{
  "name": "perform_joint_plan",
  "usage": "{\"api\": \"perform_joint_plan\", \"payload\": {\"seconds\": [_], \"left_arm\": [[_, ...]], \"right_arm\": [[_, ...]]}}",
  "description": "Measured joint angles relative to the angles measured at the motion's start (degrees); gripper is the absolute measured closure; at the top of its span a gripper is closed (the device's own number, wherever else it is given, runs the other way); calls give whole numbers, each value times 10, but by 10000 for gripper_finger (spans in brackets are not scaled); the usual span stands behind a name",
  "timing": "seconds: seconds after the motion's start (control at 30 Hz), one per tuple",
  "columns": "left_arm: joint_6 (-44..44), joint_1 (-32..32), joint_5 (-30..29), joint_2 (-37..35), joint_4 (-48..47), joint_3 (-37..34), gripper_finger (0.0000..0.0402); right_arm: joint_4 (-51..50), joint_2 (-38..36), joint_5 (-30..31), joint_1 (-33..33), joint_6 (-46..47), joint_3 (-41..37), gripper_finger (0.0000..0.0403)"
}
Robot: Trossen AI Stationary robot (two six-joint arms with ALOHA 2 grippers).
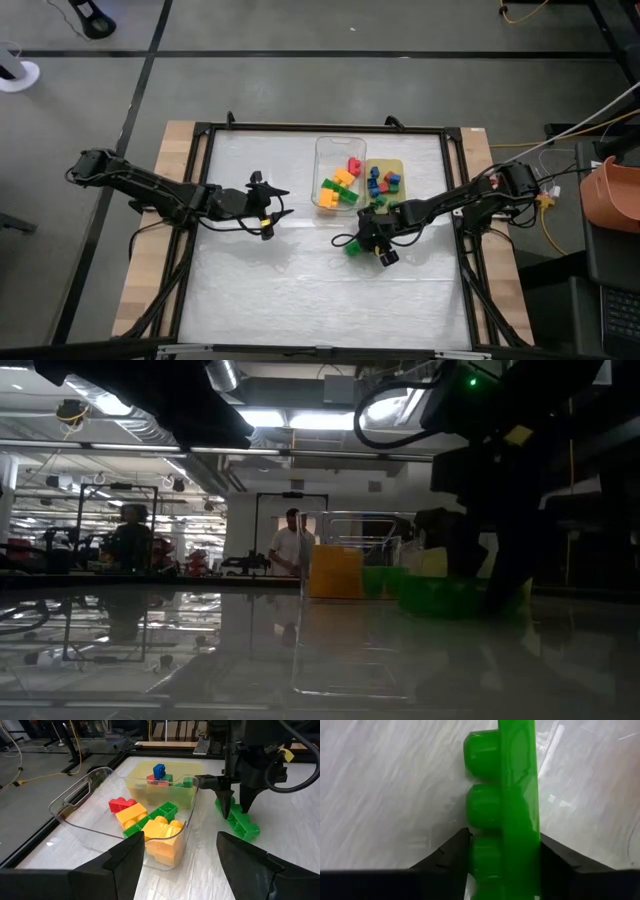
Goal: Sort blocks by size
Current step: Put the large green game piece into the transparent bin
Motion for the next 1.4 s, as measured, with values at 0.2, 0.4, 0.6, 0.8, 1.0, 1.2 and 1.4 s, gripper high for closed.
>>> {"api": "perform_joint_plan", "payload": {"seconds": [0.2, 0.4, 0.6, 0.8, 1.0, 1.2, 1.4], "left_arm": [[0, 0, 0, 0, 3, 0, 167], [20, 0, 0, -26, 12, 0, 167], [61, 0, 0, -99, -3, 1, 167], [81, 0, 0, -185, -95, 1, 167], [63, 0, 0, -251, -208, 1, 167], [75, 0, -1, -307, -249, 1, 167], [97, 0, -1, -358, -265, 1, 167]], "right_arm": [[1, 2, -2, 0, 0, 12, 234], [-25, 2, -6, 0, -1, 84, 224], [-112, 2, -2, 0, -7, 193, 233], [-157, 1, 103, -4, -81, 274, 220], [-158, 0, 211, -56, -124, 285, 229], [-148, 0, 214, -129, -122, 285, 206], [-136, 0, 214, -163, -117, 285, 170]]}}
